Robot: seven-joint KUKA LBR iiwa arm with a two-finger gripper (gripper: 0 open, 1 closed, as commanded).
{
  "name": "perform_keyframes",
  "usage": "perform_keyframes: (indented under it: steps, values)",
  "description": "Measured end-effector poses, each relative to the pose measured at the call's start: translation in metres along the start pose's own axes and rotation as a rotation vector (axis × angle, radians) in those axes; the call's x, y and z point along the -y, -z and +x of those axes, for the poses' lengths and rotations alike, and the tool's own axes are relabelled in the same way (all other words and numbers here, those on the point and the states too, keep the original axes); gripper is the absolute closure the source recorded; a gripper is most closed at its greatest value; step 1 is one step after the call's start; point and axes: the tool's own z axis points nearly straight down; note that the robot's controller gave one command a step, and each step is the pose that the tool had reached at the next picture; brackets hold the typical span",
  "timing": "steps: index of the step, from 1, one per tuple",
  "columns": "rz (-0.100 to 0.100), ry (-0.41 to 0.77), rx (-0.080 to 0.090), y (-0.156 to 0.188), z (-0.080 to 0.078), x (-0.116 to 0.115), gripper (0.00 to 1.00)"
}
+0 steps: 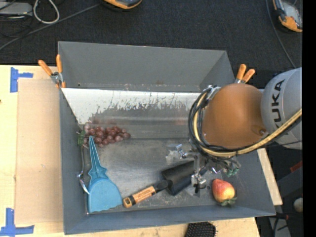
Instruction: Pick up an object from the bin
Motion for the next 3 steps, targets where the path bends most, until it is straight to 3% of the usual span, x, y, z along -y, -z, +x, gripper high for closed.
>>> perform_keyframes:
  steps: [1, 2, 3]
  values:
    - [0.001, 0.01, 0.0, 0.008, -0.007, -0.007, 0.0]
    - [0.0, 0.13, 0.003, -0.011, 0.024, 0.005, 0.0]
    - [-0.001, 0.317, 0.003, -0.037, 0.004, 0.0, 0.0]
